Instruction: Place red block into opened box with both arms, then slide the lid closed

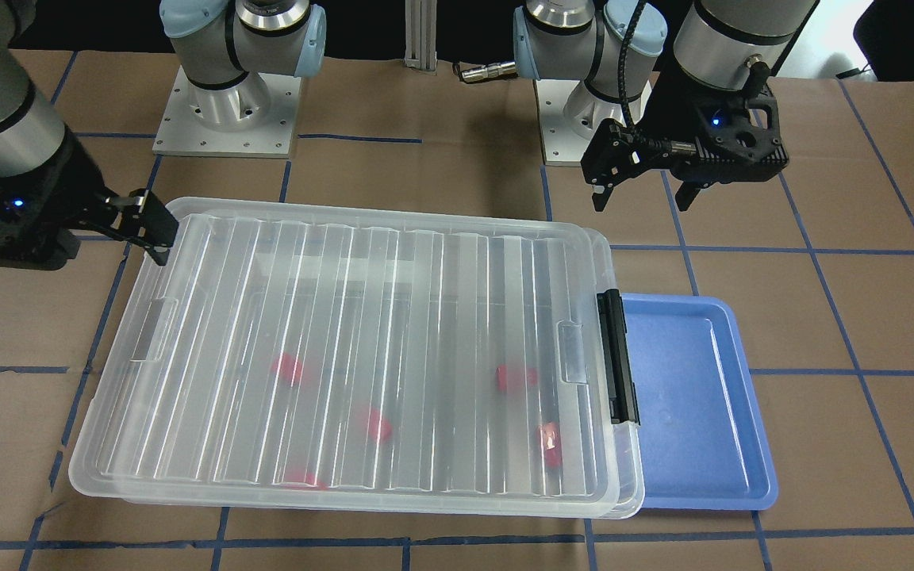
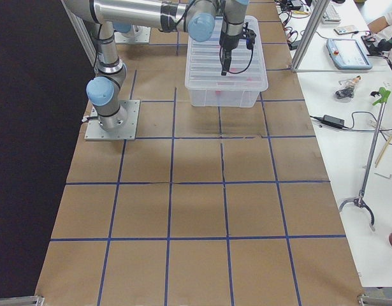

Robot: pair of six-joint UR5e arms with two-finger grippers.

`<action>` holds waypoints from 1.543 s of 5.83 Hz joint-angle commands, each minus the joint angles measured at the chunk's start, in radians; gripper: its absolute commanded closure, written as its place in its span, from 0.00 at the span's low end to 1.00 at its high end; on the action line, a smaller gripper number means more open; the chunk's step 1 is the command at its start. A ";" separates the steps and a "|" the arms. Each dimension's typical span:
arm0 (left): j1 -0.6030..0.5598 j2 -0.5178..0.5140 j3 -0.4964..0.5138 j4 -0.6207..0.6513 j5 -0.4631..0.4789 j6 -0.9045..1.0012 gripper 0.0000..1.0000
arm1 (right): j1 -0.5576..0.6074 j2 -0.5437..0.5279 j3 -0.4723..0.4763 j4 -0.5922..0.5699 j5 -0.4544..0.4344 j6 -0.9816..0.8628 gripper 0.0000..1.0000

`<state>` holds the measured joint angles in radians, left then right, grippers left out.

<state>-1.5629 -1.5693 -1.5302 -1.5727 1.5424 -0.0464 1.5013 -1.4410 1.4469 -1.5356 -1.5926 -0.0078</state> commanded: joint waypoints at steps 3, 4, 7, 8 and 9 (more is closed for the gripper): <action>0.001 -0.001 0.004 0.000 -0.002 0.042 0.02 | 0.060 -0.030 -0.047 0.103 0.002 0.068 0.00; 0.001 -0.001 0.004 0.000 -0.001 0.042 0.02 | 0.060 -0.030 -0.045 0.104 0.003 0.069 0.00; 0.001 -0.001 0.004 0.000 -0.001 0.042 0.02 | 0.062 -0.027 -0.039 0.106 0.006 0.071 0.00; 0.001 -0.001 0.004 0.000 -0.001 0.042 0.02 | 0.062 -0.032 -0.028 0.103 0.006 0.071 0.00; 0.001 -0.001 0.004 0.000 -0.001 0.042 0.02 | 0.060 -0.032 -0.025 0.103 0.005 0.071 0.00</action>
